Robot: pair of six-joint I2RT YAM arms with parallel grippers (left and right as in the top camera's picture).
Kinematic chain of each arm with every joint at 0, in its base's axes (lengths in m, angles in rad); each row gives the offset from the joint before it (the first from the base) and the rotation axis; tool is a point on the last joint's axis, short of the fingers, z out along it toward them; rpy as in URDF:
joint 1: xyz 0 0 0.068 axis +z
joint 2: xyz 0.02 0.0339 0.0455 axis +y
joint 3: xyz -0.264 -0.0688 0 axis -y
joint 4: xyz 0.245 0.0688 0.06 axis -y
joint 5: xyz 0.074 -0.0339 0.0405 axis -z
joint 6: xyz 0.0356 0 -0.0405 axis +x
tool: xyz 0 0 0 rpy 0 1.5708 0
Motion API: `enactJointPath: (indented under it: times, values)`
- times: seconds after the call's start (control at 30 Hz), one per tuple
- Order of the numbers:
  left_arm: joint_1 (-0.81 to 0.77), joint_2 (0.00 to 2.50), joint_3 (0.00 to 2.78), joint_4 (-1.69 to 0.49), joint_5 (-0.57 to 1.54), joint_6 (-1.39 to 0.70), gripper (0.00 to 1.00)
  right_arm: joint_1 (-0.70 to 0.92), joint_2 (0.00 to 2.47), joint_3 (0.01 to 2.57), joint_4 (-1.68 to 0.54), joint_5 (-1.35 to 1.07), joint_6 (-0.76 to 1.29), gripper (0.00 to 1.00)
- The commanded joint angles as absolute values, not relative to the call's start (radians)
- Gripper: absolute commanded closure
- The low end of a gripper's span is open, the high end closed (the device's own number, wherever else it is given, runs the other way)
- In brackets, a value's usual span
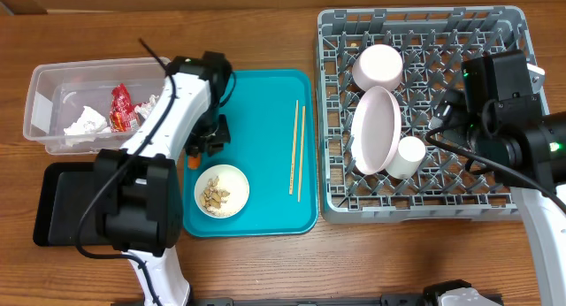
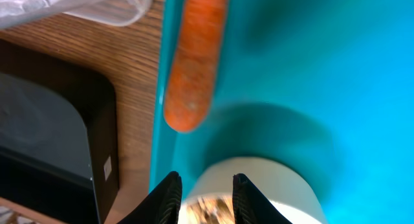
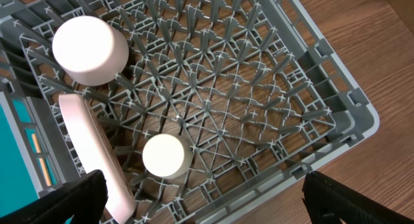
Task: Sort waste into correct bins and load items into the dishwasher
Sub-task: 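Lower the left gripper onto the orange carrot and close on it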
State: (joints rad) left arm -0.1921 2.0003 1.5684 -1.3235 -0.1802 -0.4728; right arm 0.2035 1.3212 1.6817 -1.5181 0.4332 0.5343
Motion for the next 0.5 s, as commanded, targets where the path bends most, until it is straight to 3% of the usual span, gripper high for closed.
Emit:
enactJointPath:
  times: [0.0, 0.33, 0.47]
  values:
    - [-0.175, 1.974, 1.52, -1.288, -0.19, -0.487, 0.71, 0.201, 1.32, 1.701, -1.514, 0.432, 0.523, 0.0]
    - [-0.176, 1.974, 1.494, -1.251, -0.207, -0.487, 0.69, 0.201, 1.32, 1.701, -1.513, 0.432, 0.523, 0.0]
    - [-0.176, 1.974, 1.494, -1.246, -0.249, -0.487, 0.77, 0.201, 1.32, 1.701, -1.513, 0.432, 0.523, 0.0]
